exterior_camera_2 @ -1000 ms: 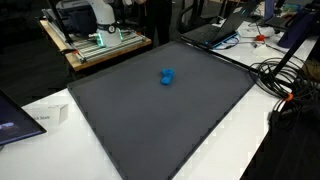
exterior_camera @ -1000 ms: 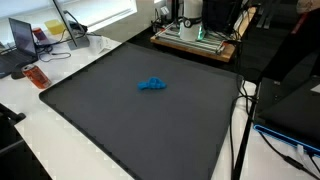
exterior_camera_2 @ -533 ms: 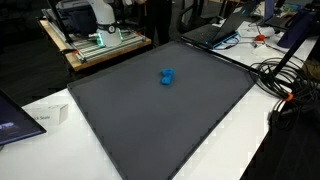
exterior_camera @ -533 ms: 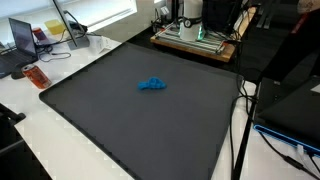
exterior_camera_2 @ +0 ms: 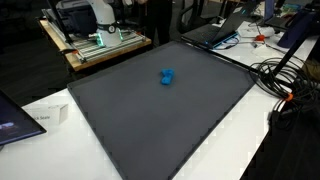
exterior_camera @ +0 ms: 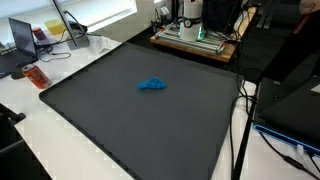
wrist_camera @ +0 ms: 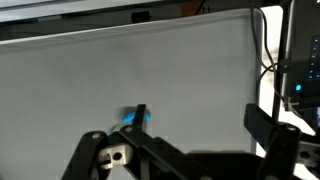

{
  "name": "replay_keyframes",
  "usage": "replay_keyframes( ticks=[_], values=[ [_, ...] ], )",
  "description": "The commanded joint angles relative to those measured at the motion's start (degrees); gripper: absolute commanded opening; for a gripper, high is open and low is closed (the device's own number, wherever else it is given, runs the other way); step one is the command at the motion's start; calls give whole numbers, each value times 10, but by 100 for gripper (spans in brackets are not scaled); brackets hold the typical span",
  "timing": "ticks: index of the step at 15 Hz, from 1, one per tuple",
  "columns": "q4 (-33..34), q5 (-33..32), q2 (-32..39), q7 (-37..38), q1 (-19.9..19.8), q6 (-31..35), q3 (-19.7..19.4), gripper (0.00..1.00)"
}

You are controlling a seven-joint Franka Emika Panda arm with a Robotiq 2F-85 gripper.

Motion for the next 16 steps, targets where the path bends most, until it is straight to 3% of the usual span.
replay_keyframes(
  ticks=[1, 9, 16],
  values=[
    [15, -38, 64, -19, -27, 50, -16, 100],
    [76, -108, 225, -4, -54, 161, -35, 100],
    [158, -214, 344, 65, -30, 145, -38, 100]
  ],
)
